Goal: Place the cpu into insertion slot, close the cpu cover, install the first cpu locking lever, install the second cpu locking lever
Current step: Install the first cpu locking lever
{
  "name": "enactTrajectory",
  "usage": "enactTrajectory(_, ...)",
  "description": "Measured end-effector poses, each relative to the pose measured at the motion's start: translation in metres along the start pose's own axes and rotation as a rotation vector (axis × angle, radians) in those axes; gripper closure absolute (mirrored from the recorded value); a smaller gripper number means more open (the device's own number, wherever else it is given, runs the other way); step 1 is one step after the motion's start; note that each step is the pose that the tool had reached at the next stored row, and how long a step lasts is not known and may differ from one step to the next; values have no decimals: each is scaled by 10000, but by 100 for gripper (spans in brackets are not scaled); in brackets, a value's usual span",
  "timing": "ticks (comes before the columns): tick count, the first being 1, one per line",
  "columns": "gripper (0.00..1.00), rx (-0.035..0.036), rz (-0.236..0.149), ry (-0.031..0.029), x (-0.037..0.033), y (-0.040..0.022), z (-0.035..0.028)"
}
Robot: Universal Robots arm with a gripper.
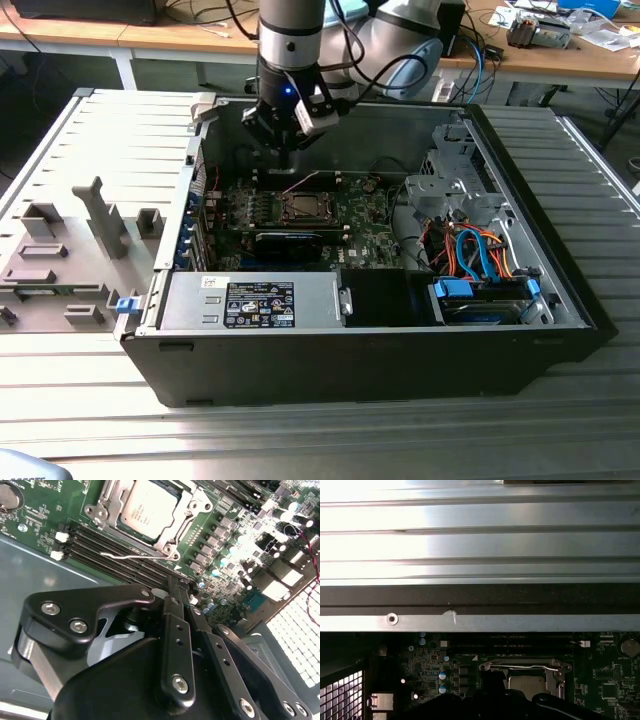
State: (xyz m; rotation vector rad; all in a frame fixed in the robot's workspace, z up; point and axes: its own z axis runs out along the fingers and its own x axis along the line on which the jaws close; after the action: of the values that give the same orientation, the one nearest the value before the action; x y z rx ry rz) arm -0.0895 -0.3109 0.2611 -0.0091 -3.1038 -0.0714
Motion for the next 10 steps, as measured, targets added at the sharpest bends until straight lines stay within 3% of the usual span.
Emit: enactTrajectory(10, 89, -2, 83, 25, -83, 0, 13)
